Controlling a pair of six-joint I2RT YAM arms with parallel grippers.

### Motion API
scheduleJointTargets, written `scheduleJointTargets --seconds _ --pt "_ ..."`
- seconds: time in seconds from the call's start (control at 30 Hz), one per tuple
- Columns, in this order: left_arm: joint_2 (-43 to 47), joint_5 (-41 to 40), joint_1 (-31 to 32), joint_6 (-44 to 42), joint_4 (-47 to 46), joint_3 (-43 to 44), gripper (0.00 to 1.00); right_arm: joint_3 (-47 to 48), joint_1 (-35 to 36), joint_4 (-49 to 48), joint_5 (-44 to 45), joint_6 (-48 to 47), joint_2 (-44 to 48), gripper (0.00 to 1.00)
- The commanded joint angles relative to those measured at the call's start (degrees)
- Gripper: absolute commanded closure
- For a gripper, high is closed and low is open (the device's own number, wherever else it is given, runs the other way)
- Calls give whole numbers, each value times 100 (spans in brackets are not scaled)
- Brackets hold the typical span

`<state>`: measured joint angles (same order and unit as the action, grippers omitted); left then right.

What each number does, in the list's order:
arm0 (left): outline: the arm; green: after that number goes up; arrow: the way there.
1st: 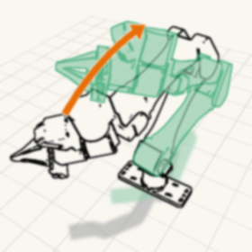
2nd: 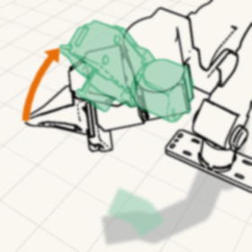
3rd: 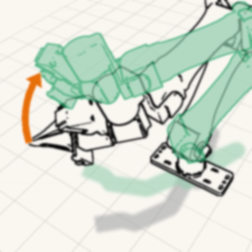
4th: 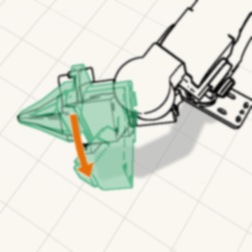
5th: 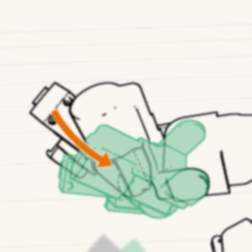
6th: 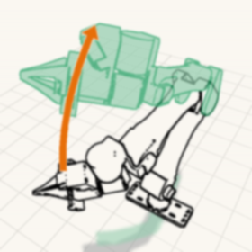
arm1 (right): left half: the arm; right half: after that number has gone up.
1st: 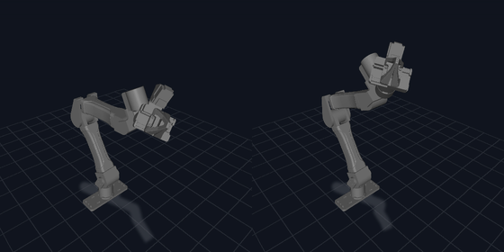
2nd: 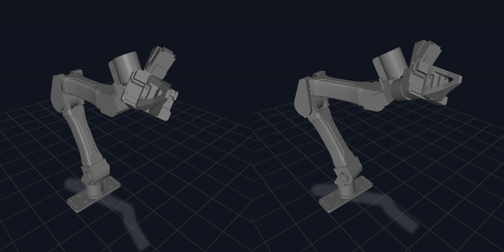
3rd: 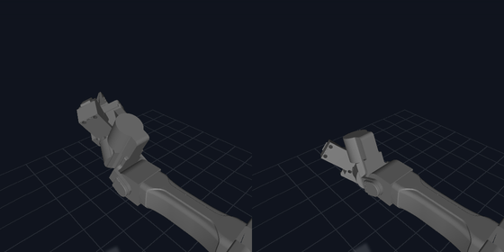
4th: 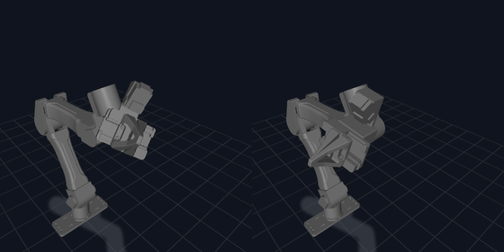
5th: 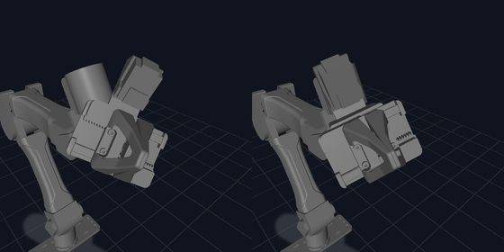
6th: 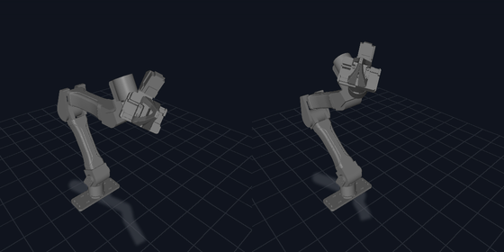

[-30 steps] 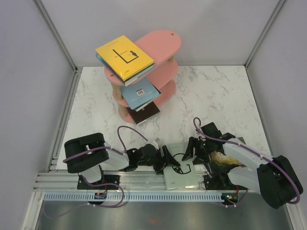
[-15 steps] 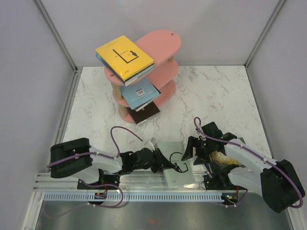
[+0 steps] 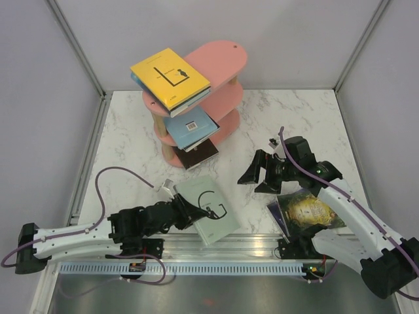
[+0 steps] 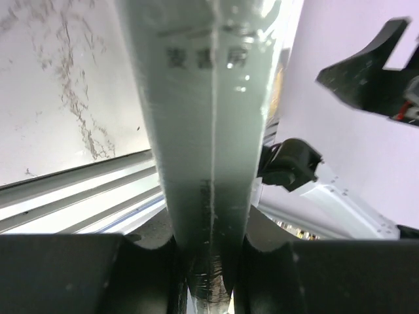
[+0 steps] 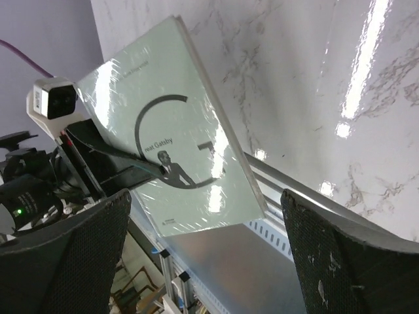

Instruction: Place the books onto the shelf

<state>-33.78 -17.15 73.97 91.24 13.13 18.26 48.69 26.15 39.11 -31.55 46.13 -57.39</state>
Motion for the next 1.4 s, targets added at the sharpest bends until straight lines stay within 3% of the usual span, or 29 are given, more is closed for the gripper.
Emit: scheduleJointTargets --seconds 0.0,0.23,0.43,0.63,0.83,1.2,1.37 --pt "626 -1070 -6 -27 664 836 98 177 48 53 -281 396 201 2" --pt "645 -1625 -32 -335 911 1723 98 -746 65 -1132 -729 1599 956 2" --pt "320 -1660 -155 -713 7 1856 98 -1028 188 -1678 -739 2154 1115 2" --pt "-85 -1195 -515 -906 -591 2076 98 -1037 592 -2495 -554 2874 1151 2" --pt "-357 -1115 -630 -1047 -1469 2128 98 -940 865 -2611 -448 3025 1080 2" --pt "-568 -861 -806 -1188 -1979 2393 98 -694 856 -2329 -133 2937 1203 2" --pt "-761 -676 -814 -1083 -2270 2305 98 -659 856 -2917 166 3358 1221 2"
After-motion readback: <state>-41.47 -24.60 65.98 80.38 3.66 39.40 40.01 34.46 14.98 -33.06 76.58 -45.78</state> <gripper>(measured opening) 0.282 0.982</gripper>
